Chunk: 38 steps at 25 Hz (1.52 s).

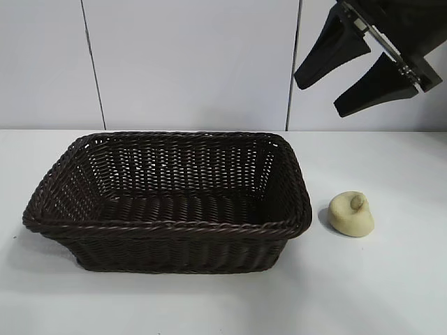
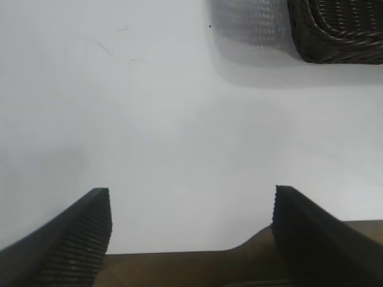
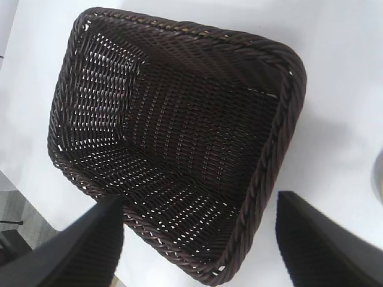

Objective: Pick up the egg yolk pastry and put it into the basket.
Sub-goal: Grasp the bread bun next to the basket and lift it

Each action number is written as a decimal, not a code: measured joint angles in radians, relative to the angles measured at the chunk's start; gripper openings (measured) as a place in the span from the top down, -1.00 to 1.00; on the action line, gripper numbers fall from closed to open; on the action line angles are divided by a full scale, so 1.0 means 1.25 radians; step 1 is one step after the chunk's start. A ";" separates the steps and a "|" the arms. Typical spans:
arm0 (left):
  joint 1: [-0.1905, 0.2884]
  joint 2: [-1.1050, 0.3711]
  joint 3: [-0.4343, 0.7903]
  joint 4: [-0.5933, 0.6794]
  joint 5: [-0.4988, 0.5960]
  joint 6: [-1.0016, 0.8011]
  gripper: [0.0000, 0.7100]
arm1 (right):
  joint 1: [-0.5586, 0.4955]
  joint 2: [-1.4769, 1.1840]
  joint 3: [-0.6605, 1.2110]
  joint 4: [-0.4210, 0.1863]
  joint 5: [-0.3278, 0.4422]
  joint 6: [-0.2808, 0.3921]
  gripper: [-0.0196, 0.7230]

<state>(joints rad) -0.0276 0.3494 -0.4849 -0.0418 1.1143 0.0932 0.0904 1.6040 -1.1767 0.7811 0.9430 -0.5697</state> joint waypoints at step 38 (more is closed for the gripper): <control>0.000 -0.290 -0.001 0.000 0.012 -0.001 -0.52 | 0.000 0.010 -0.001 -0.491 -0.008 0.421 -0.44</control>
<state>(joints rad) -0.0276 -0.0125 -0.4859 -0.0418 1.1295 0.0920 0.0904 1.6159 -1.1777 0.1668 0.9331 -0.0439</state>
